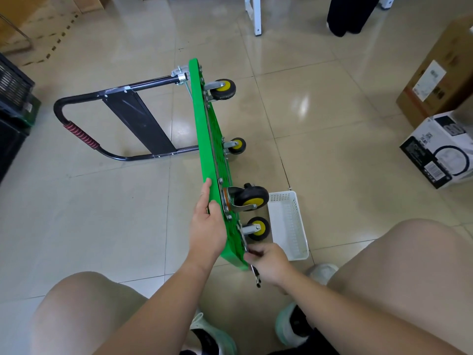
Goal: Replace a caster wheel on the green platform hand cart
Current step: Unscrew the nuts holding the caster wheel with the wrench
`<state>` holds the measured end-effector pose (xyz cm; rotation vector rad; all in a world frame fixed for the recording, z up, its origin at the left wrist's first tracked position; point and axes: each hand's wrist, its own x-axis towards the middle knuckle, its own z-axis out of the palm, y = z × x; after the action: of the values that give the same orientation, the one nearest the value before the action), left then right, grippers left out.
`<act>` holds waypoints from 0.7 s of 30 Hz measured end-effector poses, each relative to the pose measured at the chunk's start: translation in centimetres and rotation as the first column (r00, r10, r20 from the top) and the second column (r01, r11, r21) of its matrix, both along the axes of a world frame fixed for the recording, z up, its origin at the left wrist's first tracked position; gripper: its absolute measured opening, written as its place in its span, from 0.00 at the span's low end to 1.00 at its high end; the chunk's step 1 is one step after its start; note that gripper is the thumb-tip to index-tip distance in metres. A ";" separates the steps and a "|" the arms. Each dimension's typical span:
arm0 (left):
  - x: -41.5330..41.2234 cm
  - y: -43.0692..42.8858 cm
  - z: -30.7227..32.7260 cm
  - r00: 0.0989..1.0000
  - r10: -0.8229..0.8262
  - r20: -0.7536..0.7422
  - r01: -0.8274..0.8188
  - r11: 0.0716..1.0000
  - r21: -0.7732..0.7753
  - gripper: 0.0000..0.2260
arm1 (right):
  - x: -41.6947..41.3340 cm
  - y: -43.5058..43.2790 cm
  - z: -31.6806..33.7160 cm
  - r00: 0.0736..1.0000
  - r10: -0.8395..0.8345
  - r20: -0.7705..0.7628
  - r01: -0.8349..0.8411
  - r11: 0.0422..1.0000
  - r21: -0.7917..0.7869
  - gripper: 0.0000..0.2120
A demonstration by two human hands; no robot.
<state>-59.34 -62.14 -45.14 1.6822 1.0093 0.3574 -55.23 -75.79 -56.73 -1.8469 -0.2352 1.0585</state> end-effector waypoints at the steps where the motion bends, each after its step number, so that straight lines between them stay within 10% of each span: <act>1: 0.0 0.0 0.0 1.000 -0.002 -0.002 0.002 1.000 -0.003 0.24 | -0.3 0.1 0.3 1.000 -0.012 -0.004 0.012 1.000 0.014 0.11; 21: -0.1 -0.1 0.2 1.000 -0.017 0.004 0.016 1.000 0.015 0.24 | -0.9 1.3 3.4 0.988 -0.098 -0.117 0.108 0.991 0.077 0.07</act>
<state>-59.44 -62.28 -44.92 1.7019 0.9915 0.3582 -56.14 -74.44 -53.33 -1.7009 -0.1136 1.0622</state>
